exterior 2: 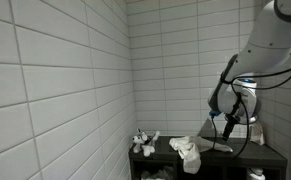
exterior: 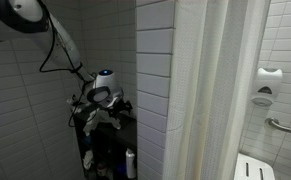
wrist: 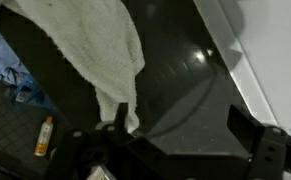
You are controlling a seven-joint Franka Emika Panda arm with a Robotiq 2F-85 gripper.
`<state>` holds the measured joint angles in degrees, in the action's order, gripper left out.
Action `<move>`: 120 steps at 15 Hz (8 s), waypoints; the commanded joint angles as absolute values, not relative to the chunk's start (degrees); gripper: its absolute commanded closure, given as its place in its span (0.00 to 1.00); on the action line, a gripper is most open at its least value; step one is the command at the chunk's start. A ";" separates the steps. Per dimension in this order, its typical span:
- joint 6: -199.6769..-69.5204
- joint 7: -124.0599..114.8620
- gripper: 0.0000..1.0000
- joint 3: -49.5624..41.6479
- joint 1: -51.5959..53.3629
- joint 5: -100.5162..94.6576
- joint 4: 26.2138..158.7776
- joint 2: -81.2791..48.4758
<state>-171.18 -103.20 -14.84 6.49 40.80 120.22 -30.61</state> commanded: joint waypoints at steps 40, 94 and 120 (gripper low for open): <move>-158.10 -132.88 0.00 -14.82 4.84 15.22 110.92 -37.95; -162.26 -127.79 0.98 -8.16 -5.72 22.58 114.74 -32.00; -170.14 -126.06 0.00 -9.14 -4.16 22.73 118.54 -31.94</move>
<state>-166.72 -126.91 -8.16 -5.89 23.72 115.90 -32.93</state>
